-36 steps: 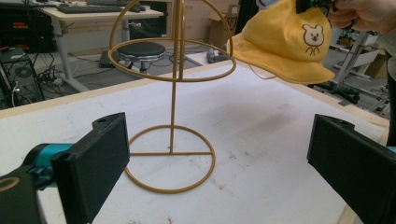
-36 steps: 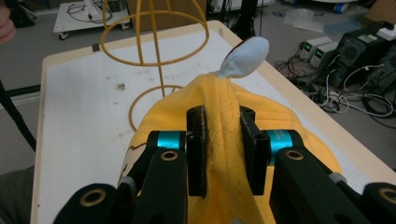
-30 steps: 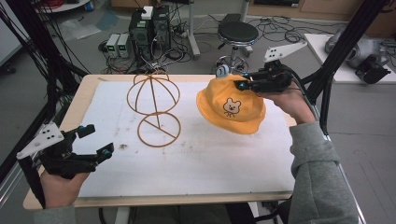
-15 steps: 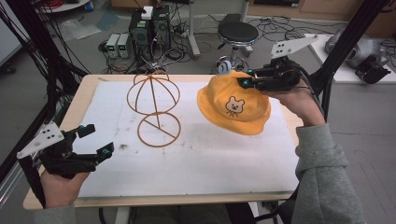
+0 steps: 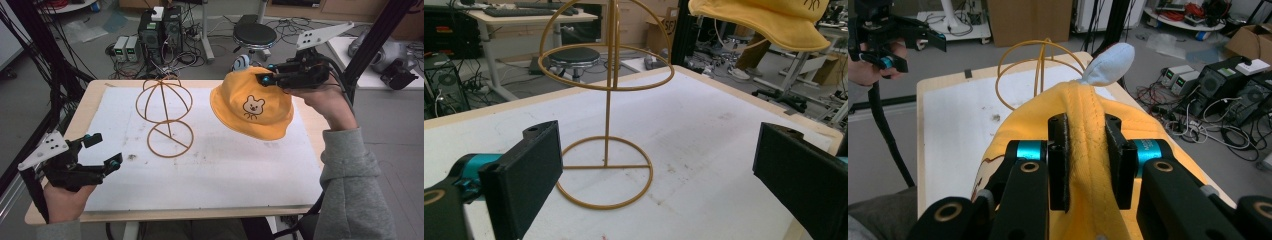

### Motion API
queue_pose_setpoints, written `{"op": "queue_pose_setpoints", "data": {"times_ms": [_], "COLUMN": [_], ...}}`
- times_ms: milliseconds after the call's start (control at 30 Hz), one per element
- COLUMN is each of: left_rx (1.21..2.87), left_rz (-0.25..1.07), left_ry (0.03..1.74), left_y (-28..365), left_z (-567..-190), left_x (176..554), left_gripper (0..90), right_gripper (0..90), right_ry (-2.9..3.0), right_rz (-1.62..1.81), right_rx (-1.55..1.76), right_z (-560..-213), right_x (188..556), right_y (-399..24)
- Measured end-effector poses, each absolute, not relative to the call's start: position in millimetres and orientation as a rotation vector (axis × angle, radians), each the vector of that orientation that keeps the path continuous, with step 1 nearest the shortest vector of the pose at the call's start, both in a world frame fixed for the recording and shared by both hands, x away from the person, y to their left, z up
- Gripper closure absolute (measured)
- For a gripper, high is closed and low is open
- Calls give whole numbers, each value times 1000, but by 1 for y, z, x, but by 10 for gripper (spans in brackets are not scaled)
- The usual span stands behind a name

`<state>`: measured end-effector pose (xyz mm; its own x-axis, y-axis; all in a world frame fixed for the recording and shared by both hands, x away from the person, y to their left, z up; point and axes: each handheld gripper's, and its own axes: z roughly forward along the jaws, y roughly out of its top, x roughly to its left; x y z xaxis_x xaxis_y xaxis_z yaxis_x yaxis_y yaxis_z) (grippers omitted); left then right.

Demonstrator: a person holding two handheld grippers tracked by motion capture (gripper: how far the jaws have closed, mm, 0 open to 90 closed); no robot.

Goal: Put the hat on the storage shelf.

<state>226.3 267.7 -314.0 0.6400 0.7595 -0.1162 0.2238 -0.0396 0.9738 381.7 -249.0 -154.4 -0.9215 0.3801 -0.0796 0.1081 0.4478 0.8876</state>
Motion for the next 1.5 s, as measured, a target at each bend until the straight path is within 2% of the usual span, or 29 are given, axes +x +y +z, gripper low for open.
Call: {"op": "queue_pose_setpoints", "data": {"times_ms": [267,733,1000,1500], "left_rx": [1596,1597,1600,1597], "left_rz": [524,532,537,543], "left_ry": [833,831,831,845], "left_y": [268,267,269,269], "left_z": [-314,-313,-313,-314], "left_x": [227,224,219,213], "left_gripper": [61,61,61,61], "right_gripper": [763,752,777,790], "right_ry": [2420,2451,2457,2419], "right_rz": [1482,1436,1484,1596], "right_rx": [398,394,369,313], "right_z": [-134,-143,-147,-146], "right_x": [380,395,407,407], "right_y": [-244,-230,-211,-186]}}
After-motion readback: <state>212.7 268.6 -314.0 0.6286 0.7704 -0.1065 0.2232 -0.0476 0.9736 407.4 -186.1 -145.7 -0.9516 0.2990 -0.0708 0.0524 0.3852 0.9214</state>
